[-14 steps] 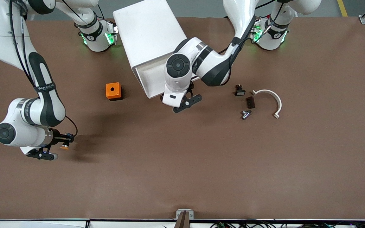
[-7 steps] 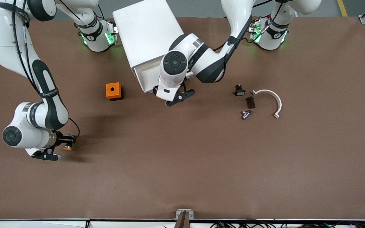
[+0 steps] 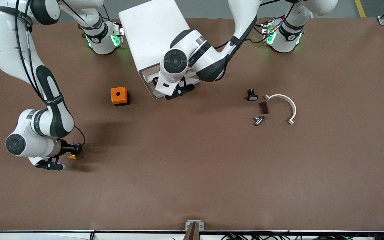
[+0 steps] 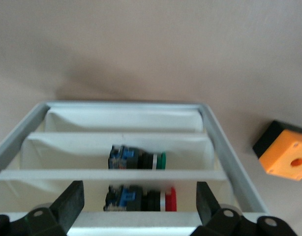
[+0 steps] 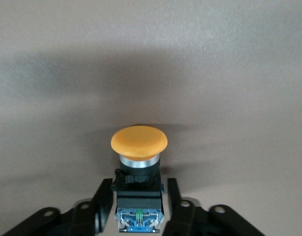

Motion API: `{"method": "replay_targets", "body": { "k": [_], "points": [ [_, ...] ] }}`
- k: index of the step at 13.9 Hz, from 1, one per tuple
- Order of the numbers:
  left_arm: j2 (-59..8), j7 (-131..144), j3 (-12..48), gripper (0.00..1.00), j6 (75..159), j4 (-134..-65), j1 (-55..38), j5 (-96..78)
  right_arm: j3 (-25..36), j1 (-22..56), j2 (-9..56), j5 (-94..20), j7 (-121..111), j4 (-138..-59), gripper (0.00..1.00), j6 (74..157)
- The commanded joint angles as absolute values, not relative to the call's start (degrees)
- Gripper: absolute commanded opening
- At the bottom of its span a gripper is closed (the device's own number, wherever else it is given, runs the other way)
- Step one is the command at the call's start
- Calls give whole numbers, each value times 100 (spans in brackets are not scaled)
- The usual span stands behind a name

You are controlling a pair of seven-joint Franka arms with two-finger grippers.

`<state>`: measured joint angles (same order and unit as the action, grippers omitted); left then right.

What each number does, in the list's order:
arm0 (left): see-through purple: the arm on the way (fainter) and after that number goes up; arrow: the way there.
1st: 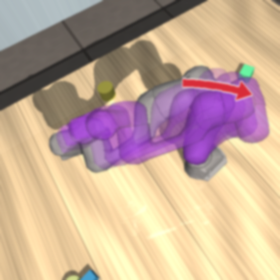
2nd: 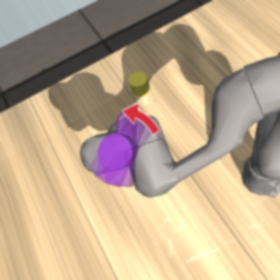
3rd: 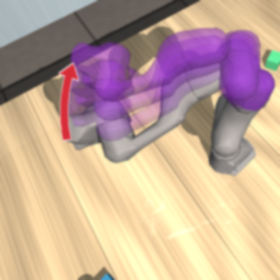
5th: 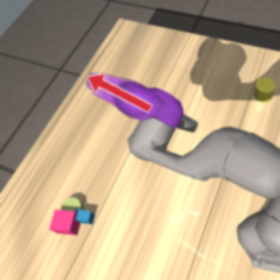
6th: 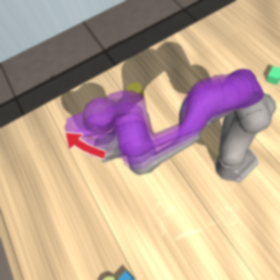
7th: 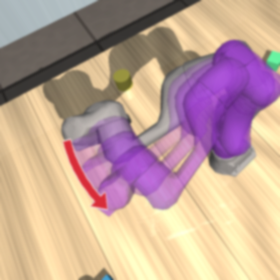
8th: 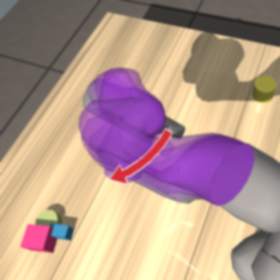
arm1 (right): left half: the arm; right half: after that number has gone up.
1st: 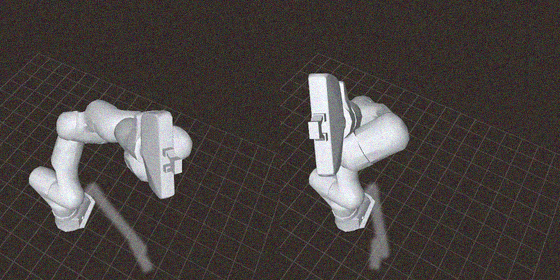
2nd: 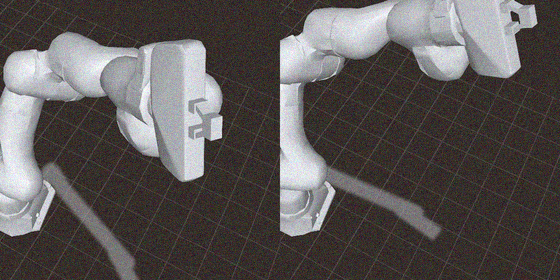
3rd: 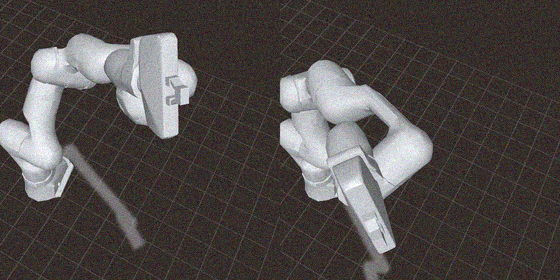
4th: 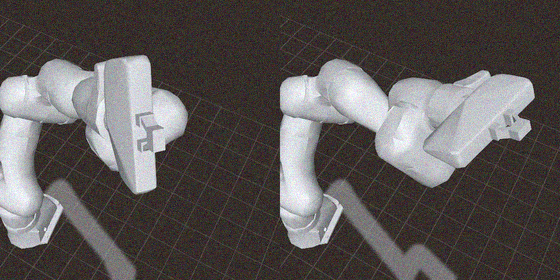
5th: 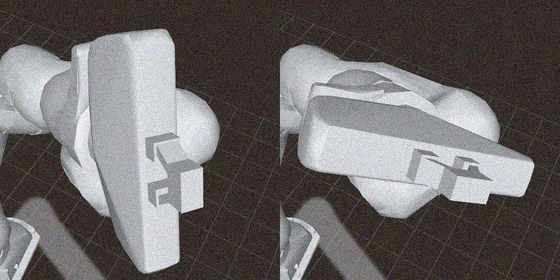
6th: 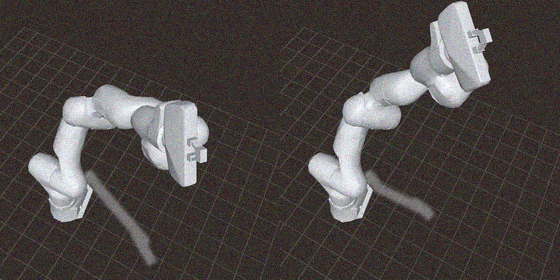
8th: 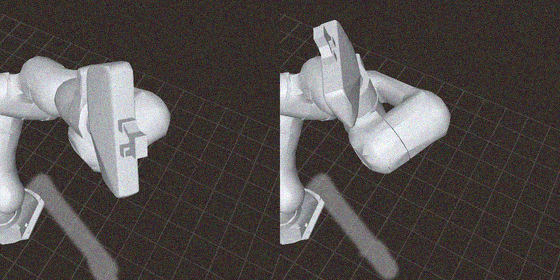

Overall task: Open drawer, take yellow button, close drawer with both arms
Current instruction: 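Close the drawer with the left gripper while the right gripper places the button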

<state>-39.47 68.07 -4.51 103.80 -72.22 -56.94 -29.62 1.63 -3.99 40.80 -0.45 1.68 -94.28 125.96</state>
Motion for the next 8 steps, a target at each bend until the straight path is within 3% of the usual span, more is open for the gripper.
{"method": "replay_targets", "body": {
  "k": [1,6,8],
  "points": [
    [-3604,6864,-334,100,10389,-7646,-5695,-3304,62,-492,4061,62,10,-9246,99,12551],
    [-3595,6864,-246,100,10389,-7743,-5695,-3700,62,-518,3500,53,-141,-9325,100,12446],
    [-3586,6864,-246,100,10389,-7743,-5678,-3700,62,-501,3149,44,-132,-9325,100,11999]
  ]
}}
